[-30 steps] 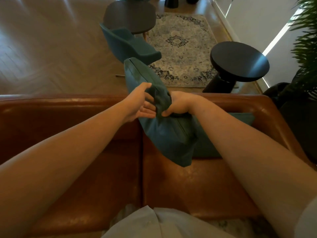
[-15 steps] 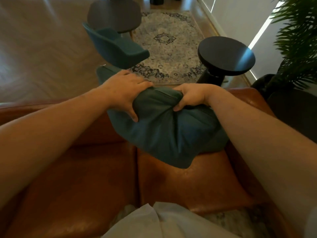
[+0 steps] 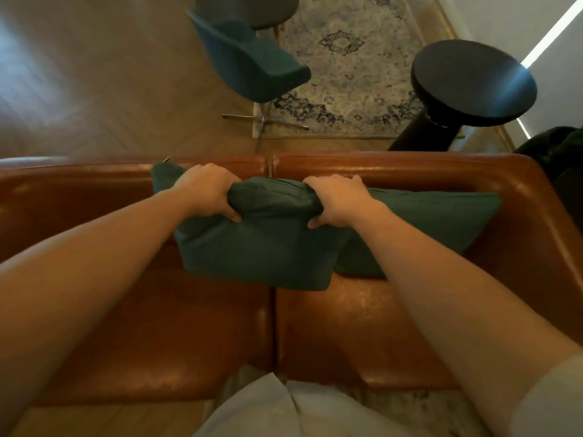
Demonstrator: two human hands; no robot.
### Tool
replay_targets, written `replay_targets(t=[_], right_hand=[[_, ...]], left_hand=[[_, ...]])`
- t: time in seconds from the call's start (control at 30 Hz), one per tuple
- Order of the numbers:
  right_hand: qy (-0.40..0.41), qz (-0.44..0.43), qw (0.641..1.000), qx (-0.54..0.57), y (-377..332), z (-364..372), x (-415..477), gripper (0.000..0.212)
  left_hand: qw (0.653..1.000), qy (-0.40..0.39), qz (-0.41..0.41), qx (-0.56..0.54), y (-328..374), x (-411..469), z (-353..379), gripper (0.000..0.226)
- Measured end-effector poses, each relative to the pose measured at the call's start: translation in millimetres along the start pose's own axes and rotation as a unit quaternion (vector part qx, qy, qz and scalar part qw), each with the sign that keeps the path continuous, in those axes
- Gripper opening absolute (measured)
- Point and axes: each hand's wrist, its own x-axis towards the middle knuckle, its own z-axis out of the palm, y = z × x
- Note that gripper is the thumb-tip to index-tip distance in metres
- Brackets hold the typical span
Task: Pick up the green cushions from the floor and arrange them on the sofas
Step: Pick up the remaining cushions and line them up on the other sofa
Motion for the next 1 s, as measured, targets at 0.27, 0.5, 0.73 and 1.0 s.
replay_targets(t=[0.27, 0.5, 0.73, 1.0], right_hand=[[-0.029, -0.011, 0.999, 0.012, 2.4, 52.1, 87.1, 0.060], [-0.048, 0.003, 0.999, 0.016, 29.7, 84.3, 140.8, 0.069], [-0.061, 0.111, 0.992, 0.015, 53.9, 137.6, 148.9, 0.103], [-0.054, 0.127, 0.990, 0.029, 53.6, 165.0, 147.8, 0.117]], left_hand=[[0.997, -0.056, -0.042, -0.018, -43.5, 51.2, 50.3, 0.047], [0.996, -0.054, -0.040, 0.050, -62.6, 106.2, 100.2, 0.067], [0.988, -0.041, -0.137, 0.055, -72.4, 113.1, 161.0, 0.091], [0.991, -0.082, -0.102, 0.032, -75.4, 114.3, 170.5, 0.106]])
